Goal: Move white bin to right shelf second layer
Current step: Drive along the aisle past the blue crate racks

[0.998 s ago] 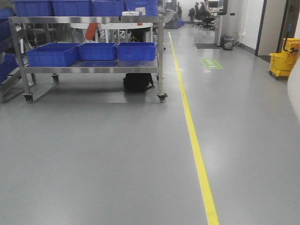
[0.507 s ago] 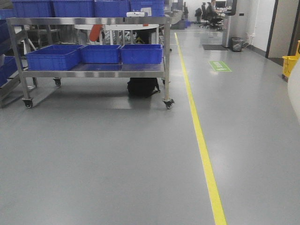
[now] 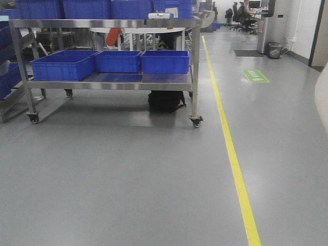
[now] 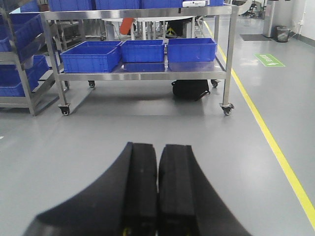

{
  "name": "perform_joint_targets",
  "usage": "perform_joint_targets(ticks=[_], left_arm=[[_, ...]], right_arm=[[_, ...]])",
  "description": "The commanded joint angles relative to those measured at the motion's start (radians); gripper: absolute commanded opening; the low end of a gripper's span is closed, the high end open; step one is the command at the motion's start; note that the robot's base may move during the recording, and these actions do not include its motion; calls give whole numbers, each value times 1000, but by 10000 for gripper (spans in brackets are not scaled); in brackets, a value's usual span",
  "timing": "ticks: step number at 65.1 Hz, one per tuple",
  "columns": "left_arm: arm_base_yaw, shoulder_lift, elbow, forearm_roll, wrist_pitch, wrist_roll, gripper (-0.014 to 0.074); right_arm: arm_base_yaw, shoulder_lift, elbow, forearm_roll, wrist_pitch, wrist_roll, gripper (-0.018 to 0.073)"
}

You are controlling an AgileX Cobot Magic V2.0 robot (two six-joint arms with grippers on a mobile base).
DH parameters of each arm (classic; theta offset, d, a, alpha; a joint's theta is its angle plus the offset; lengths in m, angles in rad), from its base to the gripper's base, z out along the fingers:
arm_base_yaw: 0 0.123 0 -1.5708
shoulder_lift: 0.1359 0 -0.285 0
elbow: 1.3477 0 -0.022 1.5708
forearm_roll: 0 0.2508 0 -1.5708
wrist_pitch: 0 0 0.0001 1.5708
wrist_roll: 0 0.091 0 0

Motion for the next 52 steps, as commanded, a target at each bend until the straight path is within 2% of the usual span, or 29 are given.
perform_joint_targets(ticks=[1, 52], left_arm=[[-4, -16, 37, 0, -87, -3, 85], [-4, -16, 37, 0, -87, -3, 85]], right_arm=[[-8, 2, -29, 8, -87, -5, 48], [-8, 2, -29, 8, -87, -5, 48]])
